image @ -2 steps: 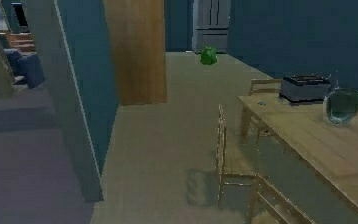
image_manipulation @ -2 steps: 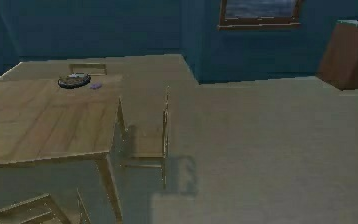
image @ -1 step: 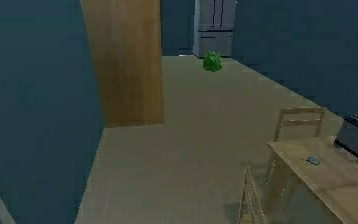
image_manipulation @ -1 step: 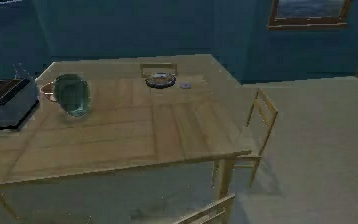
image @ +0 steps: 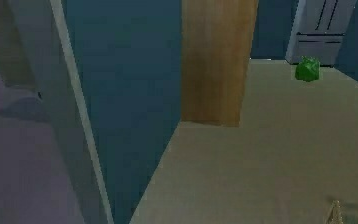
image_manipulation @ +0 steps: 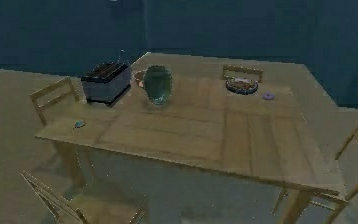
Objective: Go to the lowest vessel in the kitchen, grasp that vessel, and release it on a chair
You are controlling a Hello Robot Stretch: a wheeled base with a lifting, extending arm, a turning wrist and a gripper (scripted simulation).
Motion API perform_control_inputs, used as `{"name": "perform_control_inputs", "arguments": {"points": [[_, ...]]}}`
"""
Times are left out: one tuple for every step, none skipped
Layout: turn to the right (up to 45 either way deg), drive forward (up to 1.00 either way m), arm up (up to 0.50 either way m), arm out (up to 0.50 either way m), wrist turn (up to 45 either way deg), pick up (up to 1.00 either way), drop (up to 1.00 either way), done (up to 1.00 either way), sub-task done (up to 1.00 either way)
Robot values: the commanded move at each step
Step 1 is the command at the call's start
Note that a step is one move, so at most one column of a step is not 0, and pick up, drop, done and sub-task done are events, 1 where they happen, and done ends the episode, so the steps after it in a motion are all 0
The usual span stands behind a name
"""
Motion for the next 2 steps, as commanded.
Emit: {"name": "perform_control_inputs", "arguments": {"points": [[45.0,0.00,0.00,0.00,0.0,0.00,0.00,0.00,0.00],[6.0,0.00,0.00,0.00,0.0,0.00,0.00,0.00,0.00]]}}
